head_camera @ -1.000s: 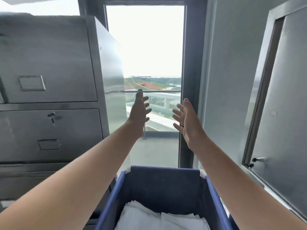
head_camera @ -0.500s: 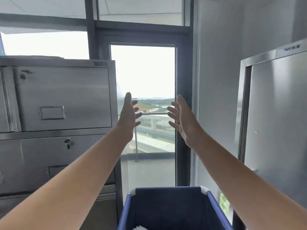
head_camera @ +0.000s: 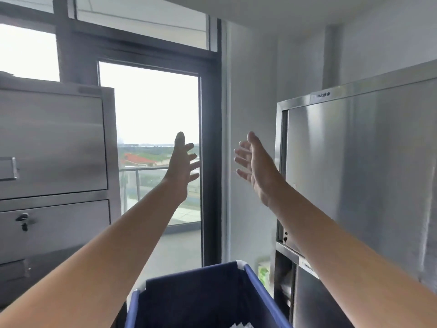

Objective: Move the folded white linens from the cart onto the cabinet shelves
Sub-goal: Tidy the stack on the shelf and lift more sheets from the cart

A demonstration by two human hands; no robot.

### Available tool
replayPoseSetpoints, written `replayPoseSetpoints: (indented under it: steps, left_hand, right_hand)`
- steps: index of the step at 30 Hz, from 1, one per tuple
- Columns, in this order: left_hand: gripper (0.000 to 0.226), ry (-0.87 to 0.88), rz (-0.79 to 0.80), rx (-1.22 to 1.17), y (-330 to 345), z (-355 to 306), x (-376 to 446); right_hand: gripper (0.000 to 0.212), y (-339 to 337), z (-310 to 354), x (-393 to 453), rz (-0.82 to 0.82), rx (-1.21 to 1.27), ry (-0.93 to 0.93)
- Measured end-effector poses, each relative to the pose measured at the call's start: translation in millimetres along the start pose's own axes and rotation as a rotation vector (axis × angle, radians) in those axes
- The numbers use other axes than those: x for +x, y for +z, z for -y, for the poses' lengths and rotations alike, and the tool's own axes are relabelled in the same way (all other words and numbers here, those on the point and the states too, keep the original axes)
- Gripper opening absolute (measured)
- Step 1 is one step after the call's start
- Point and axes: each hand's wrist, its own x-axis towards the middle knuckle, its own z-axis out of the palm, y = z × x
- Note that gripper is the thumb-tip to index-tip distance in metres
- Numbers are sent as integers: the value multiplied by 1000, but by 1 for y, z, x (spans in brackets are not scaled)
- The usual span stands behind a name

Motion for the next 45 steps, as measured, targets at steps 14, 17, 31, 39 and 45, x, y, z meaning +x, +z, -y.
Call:
replayPoseSetpoints:
  steps: [14,17,31,39,45]
  left_hand:
    - [61,-11,300,-148,167,-22,-52]
    - [64,-49,391,-190,208,-23,-75]
    - [69,-195,766,-362,370,-33,-211]
    - [60,-217,1013,-427,453,-53,-287]
    - [66,-288,1274,-504,504,-73,-341]
  right_hand:
    - [62,-148,81,-74,-335,-97,-27]
    - [62,-185,102,-103,-419,-139,-33]
    - [61,-301,189,-260,-800,-294,-52]
    - [59,-338,233,-342,-1049,-432,-98]
    - [58,-344,265,-392,-1259,-521,-169]
